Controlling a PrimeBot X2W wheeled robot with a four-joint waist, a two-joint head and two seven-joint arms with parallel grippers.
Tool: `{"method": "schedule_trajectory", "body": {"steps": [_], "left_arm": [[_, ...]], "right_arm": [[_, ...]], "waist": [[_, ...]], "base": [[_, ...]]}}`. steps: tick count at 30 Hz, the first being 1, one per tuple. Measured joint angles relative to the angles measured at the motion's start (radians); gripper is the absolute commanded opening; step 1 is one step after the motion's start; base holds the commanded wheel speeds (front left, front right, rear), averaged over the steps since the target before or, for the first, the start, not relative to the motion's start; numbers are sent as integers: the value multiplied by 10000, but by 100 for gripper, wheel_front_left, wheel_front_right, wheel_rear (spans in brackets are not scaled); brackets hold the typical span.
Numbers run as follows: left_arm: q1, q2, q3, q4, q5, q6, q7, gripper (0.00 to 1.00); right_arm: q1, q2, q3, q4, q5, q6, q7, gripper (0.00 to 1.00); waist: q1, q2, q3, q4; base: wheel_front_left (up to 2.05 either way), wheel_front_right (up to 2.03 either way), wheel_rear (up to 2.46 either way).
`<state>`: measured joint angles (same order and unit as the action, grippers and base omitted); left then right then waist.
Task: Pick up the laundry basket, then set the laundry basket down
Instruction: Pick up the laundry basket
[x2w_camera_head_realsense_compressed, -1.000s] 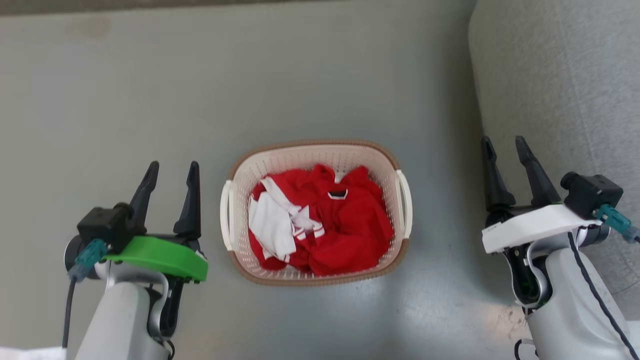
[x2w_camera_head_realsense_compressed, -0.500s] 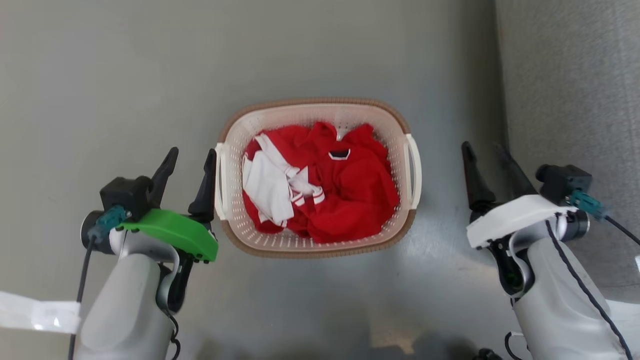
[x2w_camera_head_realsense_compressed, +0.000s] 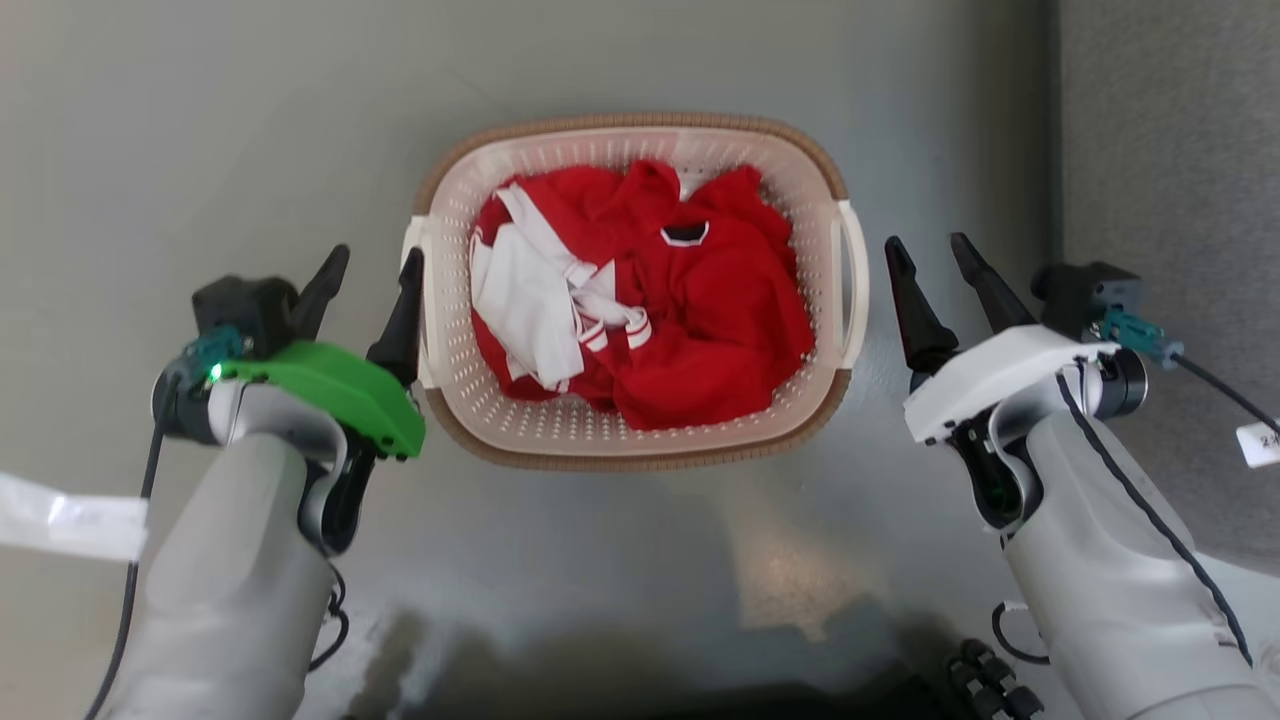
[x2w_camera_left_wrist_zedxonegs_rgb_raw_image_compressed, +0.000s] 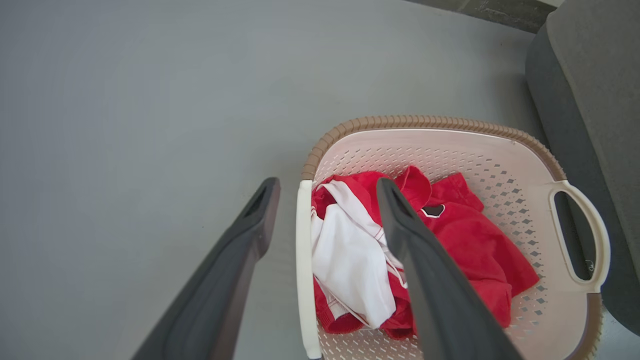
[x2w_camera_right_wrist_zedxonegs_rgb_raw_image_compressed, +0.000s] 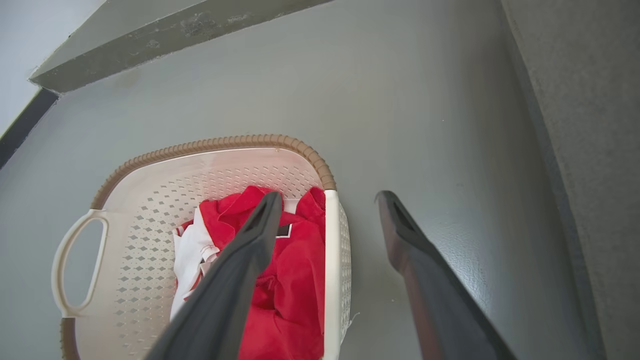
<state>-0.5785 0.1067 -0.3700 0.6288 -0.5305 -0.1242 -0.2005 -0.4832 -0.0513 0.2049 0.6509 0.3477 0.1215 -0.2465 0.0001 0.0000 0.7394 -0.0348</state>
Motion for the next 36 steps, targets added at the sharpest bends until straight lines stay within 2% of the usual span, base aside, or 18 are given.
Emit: {"method": "schedule_trajectory", "body": {"steps": [18,32,33,34,35,36], "left_arm": [[-1510,-54,-1108,1682,-765,0,769,100],[-2154,-199,-1768,2301,-1360,0,892,100],[-2180,-199,-1812,2330,-1373,0,846,100],[-2216,-199,-1854,2357,-1400,0,840,100],[-2255,-199,-1891,2374,-1444,0,840,73],[-2290,-199,-1931,2391,-1457,0,840,31]], "right_arm": [[-1578,-69,1037,1824,249,13,376,100],[-2373,-104,1484,2623,727,15,359,100],[-2414,-104,1519,2671,769,15,357,94],[-2465,-104,1549,2708,788,15,347,78],[-2516,-105,1580,2729,836,15,343,60],[-2561,-107,1611,2754,859,17,320,37]], "waist": [[0,0,1746,103],[-1,0,2347,213],[-1,0,2351,217],[-1,0,2352,220],[-1,0,2351,222],[-1,0,2349,223]], "base": [[0,0,0],[0,0,0],[0,0,0],[0,0,0],[0,0,0],[0,0,0]]}}
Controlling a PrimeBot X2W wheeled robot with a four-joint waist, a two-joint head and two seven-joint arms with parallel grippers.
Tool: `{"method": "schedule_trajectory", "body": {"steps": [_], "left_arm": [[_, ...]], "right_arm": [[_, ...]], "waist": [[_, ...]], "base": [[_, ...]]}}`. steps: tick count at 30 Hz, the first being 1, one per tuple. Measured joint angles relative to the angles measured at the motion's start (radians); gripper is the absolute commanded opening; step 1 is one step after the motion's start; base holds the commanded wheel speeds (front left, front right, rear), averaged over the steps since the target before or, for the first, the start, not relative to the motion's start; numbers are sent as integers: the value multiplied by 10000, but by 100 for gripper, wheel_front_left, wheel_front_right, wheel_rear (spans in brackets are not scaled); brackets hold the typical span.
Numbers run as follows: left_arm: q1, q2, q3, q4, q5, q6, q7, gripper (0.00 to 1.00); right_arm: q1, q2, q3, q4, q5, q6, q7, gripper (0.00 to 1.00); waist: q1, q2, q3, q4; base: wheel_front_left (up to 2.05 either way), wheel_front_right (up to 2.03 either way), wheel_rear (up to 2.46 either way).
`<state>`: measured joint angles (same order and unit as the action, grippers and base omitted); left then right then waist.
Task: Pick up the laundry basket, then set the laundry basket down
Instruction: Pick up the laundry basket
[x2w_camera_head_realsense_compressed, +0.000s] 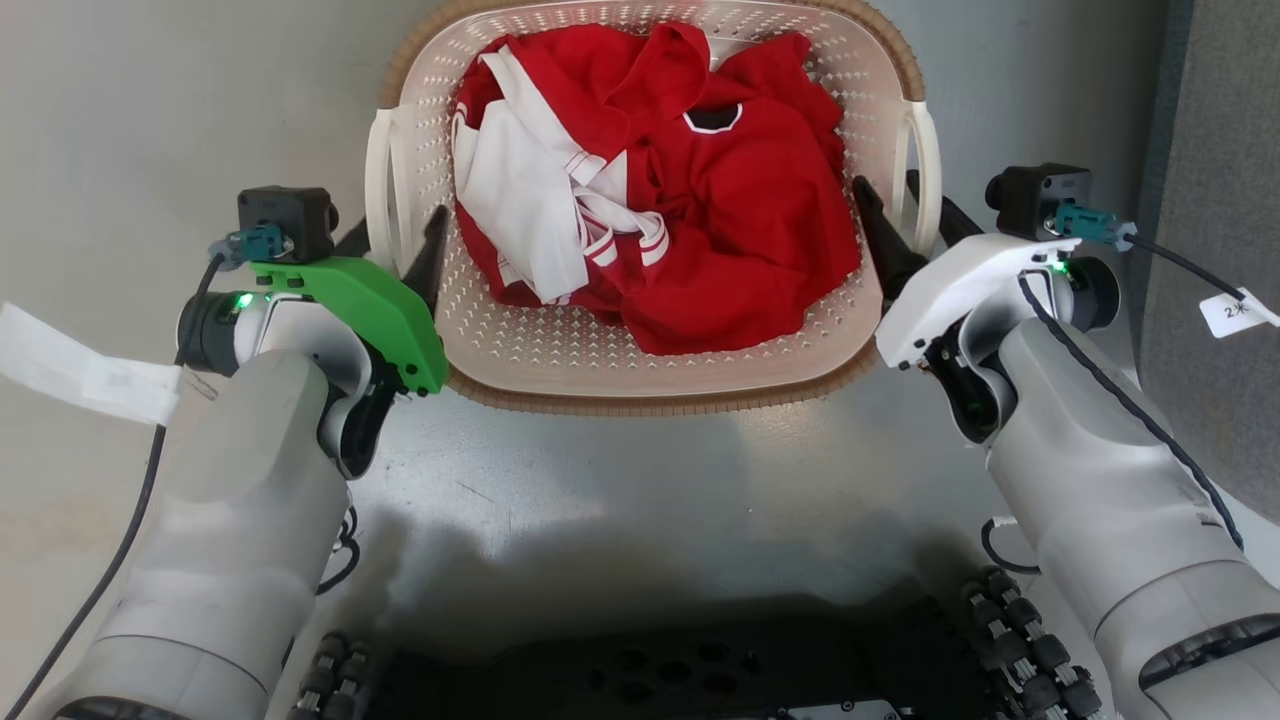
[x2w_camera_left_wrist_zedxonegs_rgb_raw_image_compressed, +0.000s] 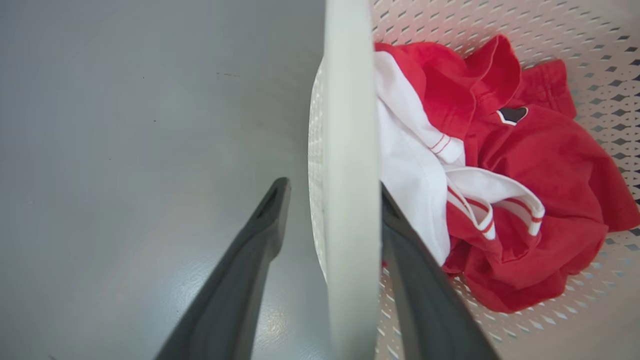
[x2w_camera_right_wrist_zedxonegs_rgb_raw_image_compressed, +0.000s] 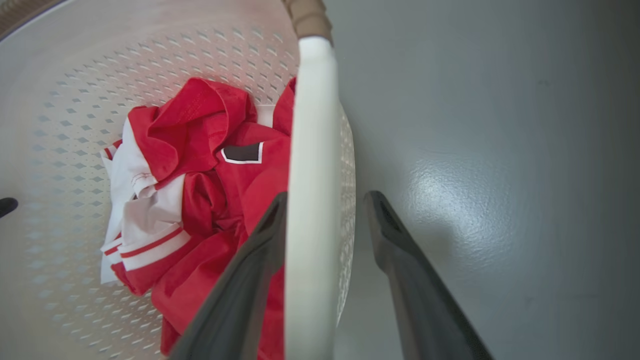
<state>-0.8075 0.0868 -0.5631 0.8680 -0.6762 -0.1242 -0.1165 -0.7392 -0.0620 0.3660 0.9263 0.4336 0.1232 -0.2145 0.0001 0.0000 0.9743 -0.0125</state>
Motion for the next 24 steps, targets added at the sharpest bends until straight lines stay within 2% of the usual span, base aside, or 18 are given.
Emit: {"method": "schedule_trajectory", "body": {"steps": [1,2,3,13,24], "left_arm": [[-24,0,-50,25,-13,0,-2,7],[-35,0,-107,56,-59,0,-2,0],[-40,0,-165,96,-90,0,-4,0],[-67,-71,-640,489,-623,10,-180,0],[15,-105,-1237,930,-1254,10,19,0]], "right_arm": [[-40,2,35,31,10,0,-54,32],[-87,0,69,69,21,0,-59,2],[-122,0,100,98,63,0,-63,0],[-151,71,506,508,483,-15,-182,0],[-138,75,955,976,934,-13,-182,0]], "waist": [[0,0,-4,1],[0,0,-9,2],[0,0,-16,3],[0,0,-373,-20],[0,0,-1279,-67]], "base": [[0,0,0],[0,0,0],[0,0,0],[0,0,0],[0,0,0]]}}
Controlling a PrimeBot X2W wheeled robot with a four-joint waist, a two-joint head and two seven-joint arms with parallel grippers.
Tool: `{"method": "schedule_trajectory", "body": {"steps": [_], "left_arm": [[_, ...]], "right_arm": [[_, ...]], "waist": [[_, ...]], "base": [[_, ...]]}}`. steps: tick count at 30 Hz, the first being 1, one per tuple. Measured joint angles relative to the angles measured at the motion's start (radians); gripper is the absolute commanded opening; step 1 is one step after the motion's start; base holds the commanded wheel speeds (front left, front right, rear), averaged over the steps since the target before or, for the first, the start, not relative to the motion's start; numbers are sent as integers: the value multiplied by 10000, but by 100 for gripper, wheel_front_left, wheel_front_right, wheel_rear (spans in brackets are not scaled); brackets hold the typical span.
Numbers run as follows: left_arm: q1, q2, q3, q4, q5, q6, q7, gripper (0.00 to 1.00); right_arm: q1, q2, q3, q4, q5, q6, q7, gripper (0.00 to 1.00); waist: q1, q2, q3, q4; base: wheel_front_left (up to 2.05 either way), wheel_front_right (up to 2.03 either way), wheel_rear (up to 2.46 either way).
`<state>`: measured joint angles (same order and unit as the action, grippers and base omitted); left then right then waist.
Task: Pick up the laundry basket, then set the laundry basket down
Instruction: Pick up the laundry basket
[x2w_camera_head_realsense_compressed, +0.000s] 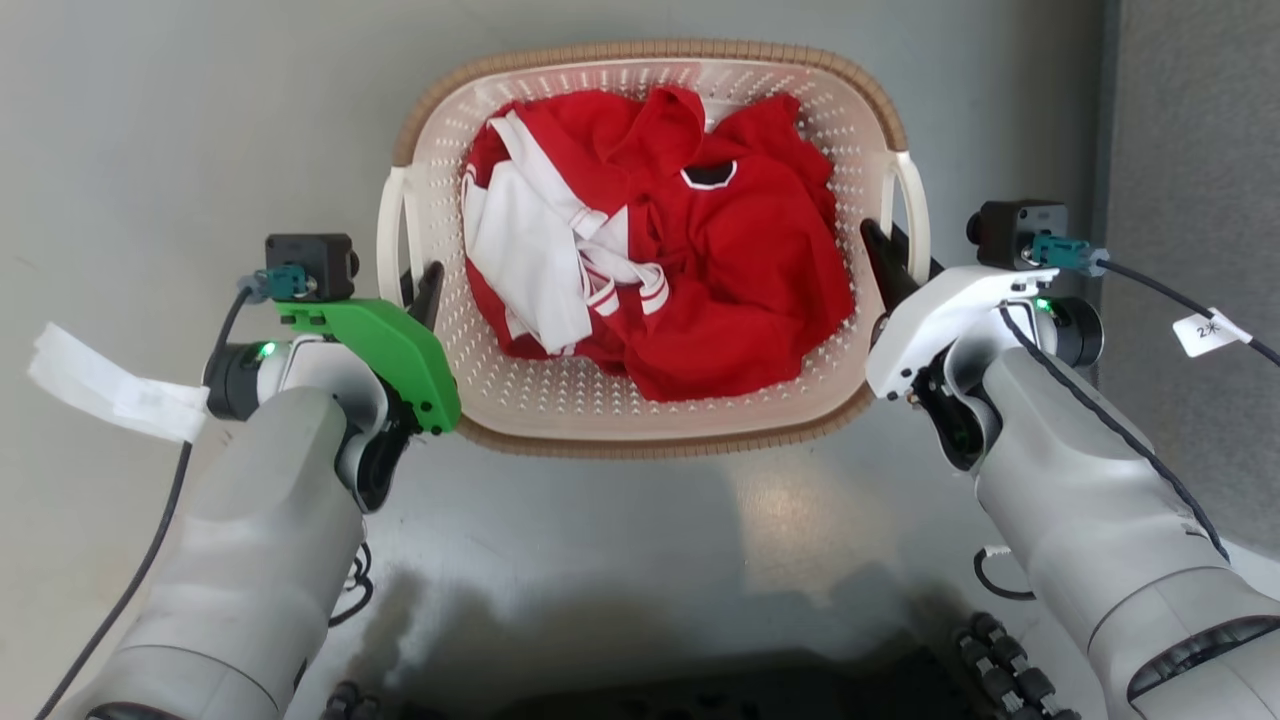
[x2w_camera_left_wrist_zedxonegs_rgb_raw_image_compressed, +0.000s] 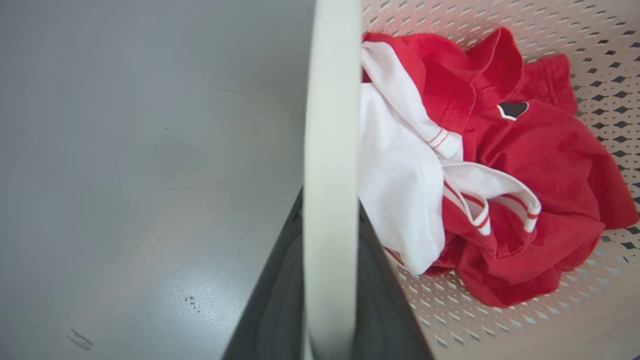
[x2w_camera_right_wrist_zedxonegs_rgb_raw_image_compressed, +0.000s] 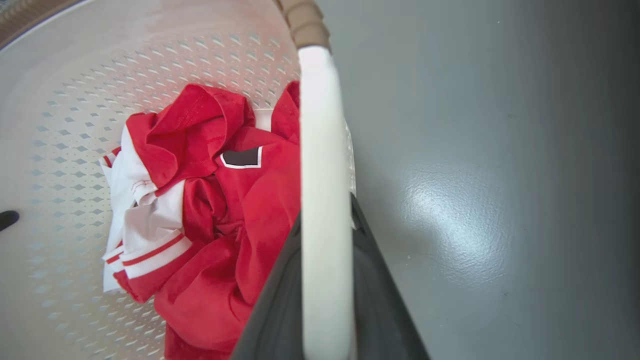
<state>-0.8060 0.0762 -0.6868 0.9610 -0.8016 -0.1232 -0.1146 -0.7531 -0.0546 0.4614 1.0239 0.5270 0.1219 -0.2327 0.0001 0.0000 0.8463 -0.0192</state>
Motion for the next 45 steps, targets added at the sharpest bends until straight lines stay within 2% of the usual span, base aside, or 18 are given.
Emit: {"method": "schedule_trajectory", "body": {"steps": [9,25,45], "left_arm": [[339,-27,-410,222,-569,0,437,0],[1452,-48,-957,558,-1476,0,1154,0],[2618,-33,-1561,673,-2378,2,2178,0]], "right_arm": [[188,10,462,430,405,0,102,0],[923,79,1294,938,1342,0,1383,0],[1845,44,2080,997,2197,-8,2819,0]], "waist": [[-1,0,-1067,-22],[-1,0,-3347,-89],[-1,0,-5835,-188]], "base": [[0,0,0],[0,0,0],[0,0,0]]}}
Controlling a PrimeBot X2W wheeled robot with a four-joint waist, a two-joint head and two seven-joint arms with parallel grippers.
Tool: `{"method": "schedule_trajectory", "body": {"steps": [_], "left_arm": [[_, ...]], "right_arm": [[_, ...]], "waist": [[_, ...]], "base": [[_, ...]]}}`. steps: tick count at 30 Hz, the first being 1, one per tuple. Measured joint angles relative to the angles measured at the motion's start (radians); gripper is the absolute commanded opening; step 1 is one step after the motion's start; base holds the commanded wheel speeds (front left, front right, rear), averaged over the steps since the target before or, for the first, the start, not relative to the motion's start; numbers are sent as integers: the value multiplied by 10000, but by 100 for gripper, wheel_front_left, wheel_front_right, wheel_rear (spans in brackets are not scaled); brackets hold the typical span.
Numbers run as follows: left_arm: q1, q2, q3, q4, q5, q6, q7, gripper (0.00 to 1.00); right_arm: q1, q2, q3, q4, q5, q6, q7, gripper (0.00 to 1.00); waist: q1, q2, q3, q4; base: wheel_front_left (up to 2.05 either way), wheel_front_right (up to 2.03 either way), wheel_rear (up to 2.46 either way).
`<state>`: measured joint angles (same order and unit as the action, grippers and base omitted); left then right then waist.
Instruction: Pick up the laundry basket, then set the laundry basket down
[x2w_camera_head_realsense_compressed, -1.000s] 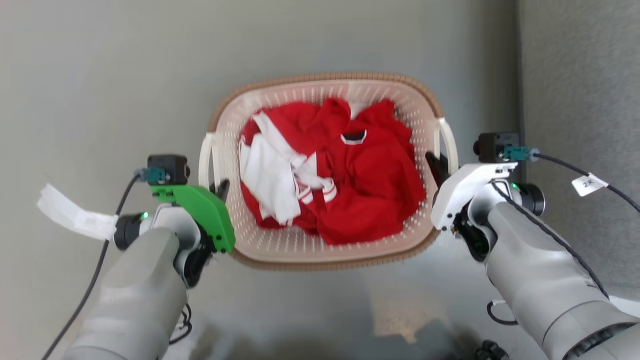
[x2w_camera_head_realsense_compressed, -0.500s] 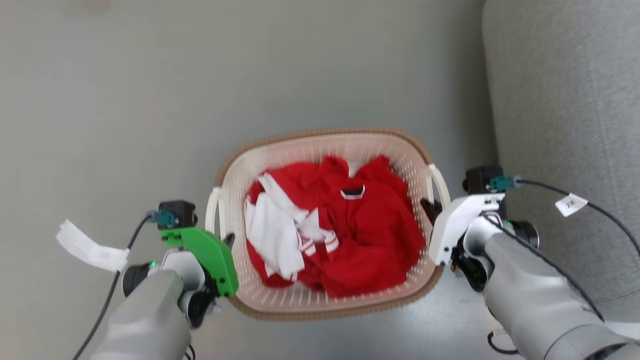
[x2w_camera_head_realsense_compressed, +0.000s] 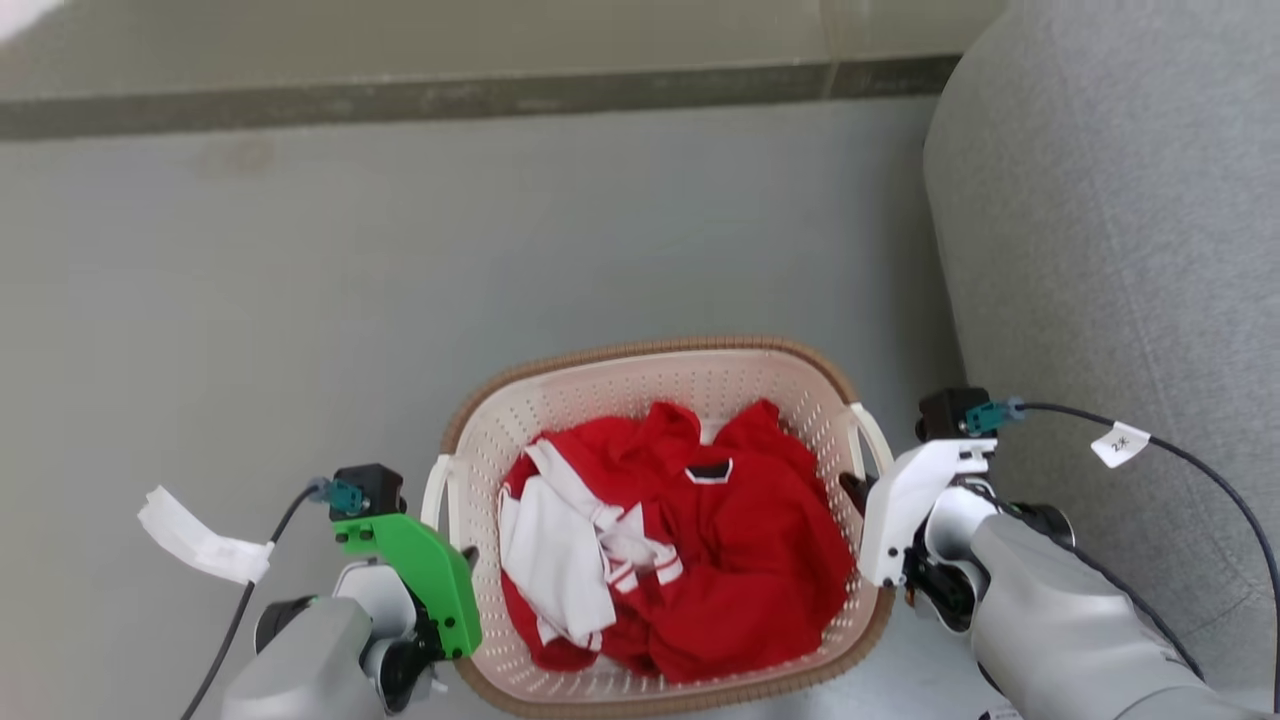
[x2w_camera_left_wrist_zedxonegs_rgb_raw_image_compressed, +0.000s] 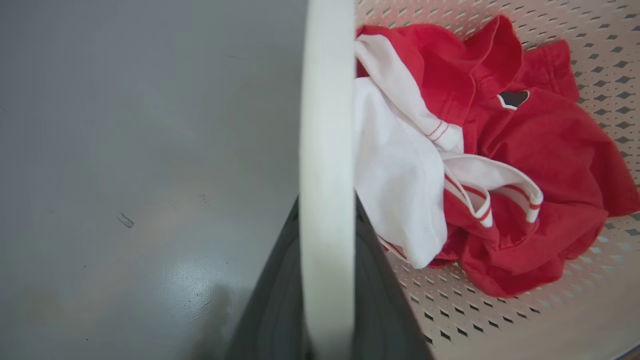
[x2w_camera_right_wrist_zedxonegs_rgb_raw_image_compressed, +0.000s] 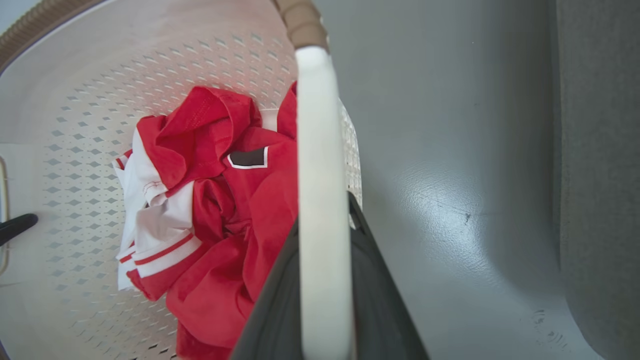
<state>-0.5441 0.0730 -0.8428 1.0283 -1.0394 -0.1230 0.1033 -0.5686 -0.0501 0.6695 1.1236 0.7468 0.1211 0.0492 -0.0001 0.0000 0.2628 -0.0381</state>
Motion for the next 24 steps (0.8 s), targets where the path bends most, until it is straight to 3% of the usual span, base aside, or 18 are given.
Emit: {"method": "schedule_trajectory", "body": {"steps": [24], "left_arm": [[524,130,-454,-46,-656,6,995,0]], "right_arm": [[471,-61,548,0,746,-12,1064,0]], "waist": [[0,0,-1417,-23]], "base": [[0,0,0]]}}
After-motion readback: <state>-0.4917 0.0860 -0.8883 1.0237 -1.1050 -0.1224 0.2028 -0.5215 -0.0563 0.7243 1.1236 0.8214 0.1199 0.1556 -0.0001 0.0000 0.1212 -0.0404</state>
